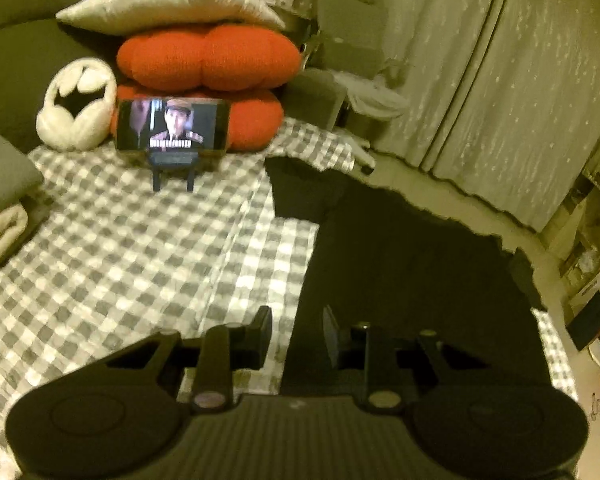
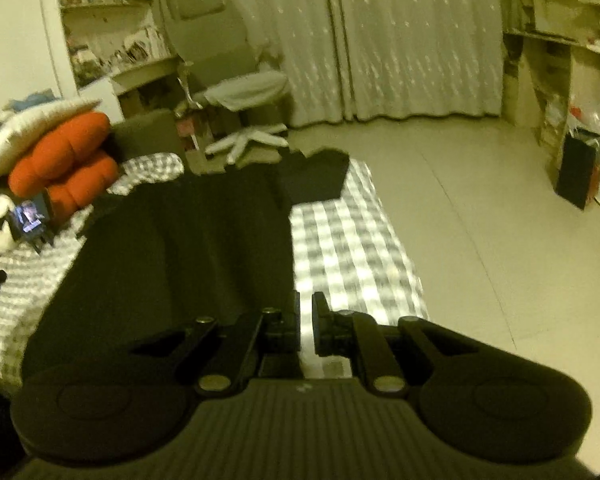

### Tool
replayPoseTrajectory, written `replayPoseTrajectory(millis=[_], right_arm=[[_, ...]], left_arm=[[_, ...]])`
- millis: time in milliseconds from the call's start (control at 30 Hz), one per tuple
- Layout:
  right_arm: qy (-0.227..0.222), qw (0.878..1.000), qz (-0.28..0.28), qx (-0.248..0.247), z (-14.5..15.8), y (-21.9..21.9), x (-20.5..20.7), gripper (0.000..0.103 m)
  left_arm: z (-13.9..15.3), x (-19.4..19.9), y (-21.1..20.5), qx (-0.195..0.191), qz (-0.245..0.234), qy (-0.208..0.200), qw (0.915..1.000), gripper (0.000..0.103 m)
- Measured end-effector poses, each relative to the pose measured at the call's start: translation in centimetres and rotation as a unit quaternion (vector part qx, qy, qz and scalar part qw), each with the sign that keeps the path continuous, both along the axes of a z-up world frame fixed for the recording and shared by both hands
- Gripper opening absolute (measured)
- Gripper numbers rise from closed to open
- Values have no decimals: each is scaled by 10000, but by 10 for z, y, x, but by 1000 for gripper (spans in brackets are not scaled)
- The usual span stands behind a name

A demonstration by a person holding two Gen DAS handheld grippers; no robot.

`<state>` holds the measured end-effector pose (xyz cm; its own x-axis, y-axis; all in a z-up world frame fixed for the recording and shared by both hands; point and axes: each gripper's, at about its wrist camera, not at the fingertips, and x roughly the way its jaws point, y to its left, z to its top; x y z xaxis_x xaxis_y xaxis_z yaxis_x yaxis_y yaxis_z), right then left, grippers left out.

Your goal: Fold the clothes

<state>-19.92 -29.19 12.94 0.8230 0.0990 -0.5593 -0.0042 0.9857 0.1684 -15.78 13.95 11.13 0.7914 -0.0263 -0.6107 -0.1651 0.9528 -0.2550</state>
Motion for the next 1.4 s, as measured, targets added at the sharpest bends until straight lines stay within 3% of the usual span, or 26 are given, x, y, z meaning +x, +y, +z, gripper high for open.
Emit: replayPoseTrajectory(millis=[333,467,633,700,833,933,1133,1233,1300,1333,1367,1400], right_arm=[[-909,9951,388,-37,59,8,-9,11],[-1134,9923,485,113,67,-1,1,11],[-1413,9877,606,299,76,-13,14,11],[-1519,9855,654,372,80,-18,19,11],[-1422,9866,656,448,70,-28,33,11],[-1336,9878,652,455,63,-32,44,11],[-1105,9916,586,338,74,-42,63,12],[-955,9930,658,220,86,-47,82,12],[-857,9937,721,57,98,-45,107,14],[-785,9940,758,-20,102,-42,123,22],[-712,9942,798,-94,107,-39,139,37],[-620,9941,879,-130,105,-39,155,42]], left_arm=[[66,-11,-1,11,-13,-506,9987,29],[101,-20,0,30,132,-743,9971,32],[150,-30,0,187,500,-1197,9914,54],[161,-25,-4,236,510,-1268,9903,55],[161,-4,-13,327,567,-1174,9909,56],[143,21,-17,319,519,-870,9943,56],[114,84,-4,-92,618,-192,9979,57],[123,114,-3,248,588,-256,9976,62],[127,139,-1,244,482,-219,9983,64],[129,152,-1,228,417,-190,9987,65],[128,167,-2,280,336,-154,9989,66],[127,182,-3,334,255,-117,9990,66]])
